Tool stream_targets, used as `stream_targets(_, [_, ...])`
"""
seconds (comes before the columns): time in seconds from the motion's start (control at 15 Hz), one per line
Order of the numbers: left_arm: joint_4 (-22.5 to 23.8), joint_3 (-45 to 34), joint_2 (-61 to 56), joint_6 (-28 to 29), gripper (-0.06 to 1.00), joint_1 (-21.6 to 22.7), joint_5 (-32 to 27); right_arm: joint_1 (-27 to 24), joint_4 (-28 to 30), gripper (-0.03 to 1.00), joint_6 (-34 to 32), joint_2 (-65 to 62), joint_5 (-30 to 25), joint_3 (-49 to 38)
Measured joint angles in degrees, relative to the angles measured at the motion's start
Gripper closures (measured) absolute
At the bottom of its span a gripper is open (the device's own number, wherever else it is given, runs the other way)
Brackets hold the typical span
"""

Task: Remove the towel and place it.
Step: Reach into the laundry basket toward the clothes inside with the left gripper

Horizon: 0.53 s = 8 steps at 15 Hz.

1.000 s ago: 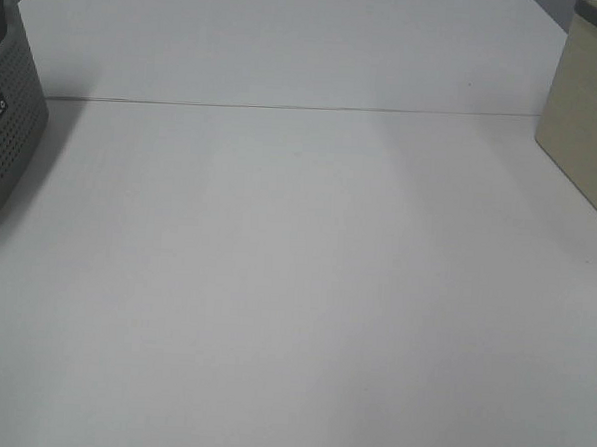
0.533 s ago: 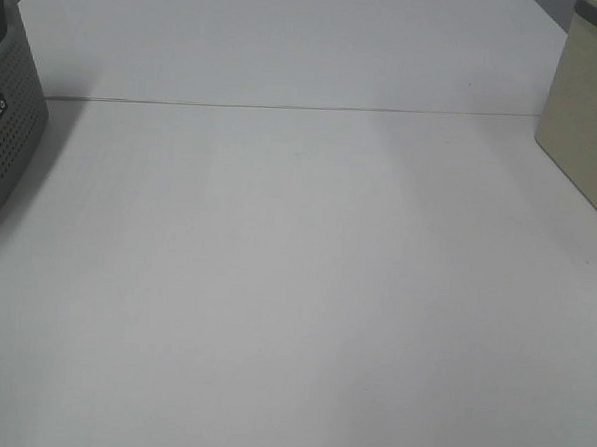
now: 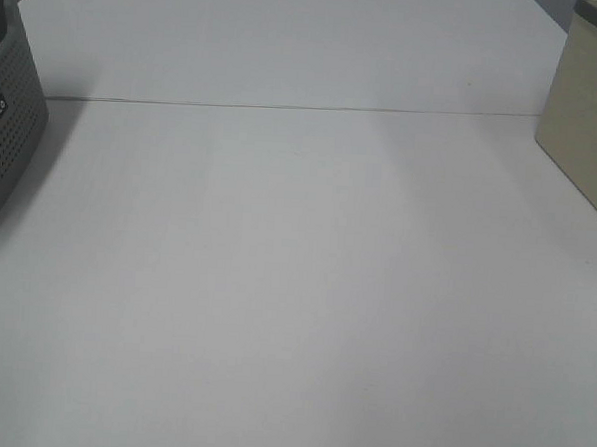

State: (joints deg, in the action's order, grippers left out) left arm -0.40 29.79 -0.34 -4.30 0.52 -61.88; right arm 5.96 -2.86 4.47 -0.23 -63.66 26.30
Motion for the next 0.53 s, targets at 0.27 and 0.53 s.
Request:
stream_targets(0.27, [0.0,0.0,0.0,0.0,-0.05,0.0,0.0,0.0,0.0,0.19,0.0,0.0,0.0,0.0])
stream_targets(0.53, [0.0,0.0,0.0,0.0,-0.05,0.0,0.0,0.0,0.0,0.19,0.0,0.0,0.0,0.0])
